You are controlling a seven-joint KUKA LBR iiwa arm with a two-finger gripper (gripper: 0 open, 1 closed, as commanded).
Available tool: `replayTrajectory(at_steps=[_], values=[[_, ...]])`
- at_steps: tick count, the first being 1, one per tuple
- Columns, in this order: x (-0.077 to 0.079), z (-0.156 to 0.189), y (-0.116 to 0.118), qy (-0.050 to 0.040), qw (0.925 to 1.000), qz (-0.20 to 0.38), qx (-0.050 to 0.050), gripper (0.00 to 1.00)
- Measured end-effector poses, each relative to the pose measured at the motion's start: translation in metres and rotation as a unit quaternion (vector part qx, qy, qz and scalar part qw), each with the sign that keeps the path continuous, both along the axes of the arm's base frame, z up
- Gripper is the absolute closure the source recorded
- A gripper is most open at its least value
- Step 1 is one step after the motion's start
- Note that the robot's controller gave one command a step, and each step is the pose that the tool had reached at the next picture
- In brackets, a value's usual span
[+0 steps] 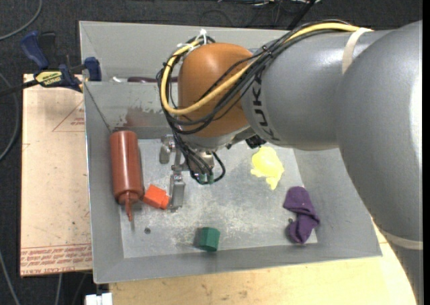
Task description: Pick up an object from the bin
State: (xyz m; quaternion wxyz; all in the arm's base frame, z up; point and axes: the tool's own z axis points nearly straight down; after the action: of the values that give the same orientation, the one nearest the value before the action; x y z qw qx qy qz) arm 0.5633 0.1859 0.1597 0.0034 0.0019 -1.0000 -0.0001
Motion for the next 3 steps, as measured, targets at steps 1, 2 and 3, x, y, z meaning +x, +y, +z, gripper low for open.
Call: replayTrajectory(at_steps=[1, 2, 3], values=[[0.002, 0.005, -0.001, -0.0035, 1.0000, -0.002, 0.001, 0.00], [-0.007, -0.085, 0.003, -0.0019, 0.9968, 0.079, 0.003, 1.00], [-0.007, -0.085, 0.003, -0.0018, 0.9969, 0.079, 0.003, 1.00]])
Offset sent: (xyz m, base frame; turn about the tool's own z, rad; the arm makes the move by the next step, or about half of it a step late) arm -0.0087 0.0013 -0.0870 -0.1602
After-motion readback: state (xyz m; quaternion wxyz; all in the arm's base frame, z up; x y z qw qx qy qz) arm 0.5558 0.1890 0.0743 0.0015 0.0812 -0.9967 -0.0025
